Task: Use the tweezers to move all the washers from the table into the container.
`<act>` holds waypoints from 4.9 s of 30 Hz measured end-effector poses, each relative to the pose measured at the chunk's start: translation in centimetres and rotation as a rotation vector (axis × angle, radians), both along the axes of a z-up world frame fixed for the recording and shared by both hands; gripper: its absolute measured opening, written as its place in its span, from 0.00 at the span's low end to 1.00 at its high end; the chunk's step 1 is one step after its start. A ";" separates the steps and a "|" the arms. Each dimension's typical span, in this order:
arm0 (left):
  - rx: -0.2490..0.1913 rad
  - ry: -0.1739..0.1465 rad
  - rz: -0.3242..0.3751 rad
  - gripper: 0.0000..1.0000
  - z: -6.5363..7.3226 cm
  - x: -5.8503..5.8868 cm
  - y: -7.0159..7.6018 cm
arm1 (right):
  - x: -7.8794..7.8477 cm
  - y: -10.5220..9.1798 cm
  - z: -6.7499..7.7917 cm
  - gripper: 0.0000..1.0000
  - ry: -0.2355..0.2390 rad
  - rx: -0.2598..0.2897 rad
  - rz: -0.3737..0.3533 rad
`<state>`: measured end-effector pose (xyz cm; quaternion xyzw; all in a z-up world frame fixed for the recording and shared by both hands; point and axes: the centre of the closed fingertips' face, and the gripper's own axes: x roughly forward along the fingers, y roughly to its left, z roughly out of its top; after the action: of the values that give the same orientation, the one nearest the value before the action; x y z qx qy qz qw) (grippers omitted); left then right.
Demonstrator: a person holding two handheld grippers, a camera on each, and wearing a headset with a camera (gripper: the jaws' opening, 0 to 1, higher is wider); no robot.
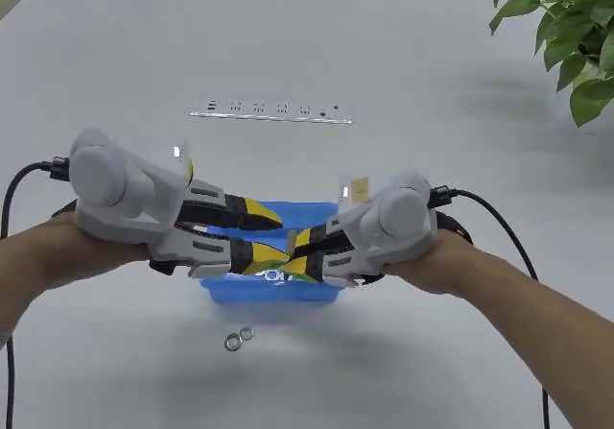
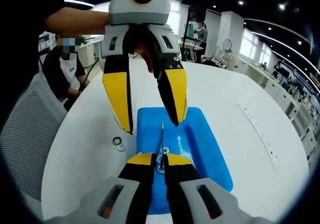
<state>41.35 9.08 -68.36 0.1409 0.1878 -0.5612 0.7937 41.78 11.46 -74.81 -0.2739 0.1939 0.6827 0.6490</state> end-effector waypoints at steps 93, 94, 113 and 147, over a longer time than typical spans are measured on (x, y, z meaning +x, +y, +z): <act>0.062 -0.045 0.067 0.06 4.8 -3.5 2.8 | -1.0 -5.5 4.3 0.69 -0.014 0.032 -0.306; 0.062 -0.044 0.067 0.06 4.8 -3.7 2.8 | -1.1 -5.5 4.3 0.69 -0.010 0.033 -0.312; 0.066 -0.037 0.063 0.06 2.6 -5.8 2.5 | -2.2 -6.4 4.0 0.86 0.014 0.054 -0.367; 0.090 -0.003 0.064 0.06 -0.7 -6.6 2.1 | -4.1 -6.7 2.7 0.97 0.065 0.035 -0.357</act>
<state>34.80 11.18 -69.09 0.1713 0.2162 -0.5261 0.8044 37.67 4.79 -72.07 -0.2013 0.2484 0.5685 0.7580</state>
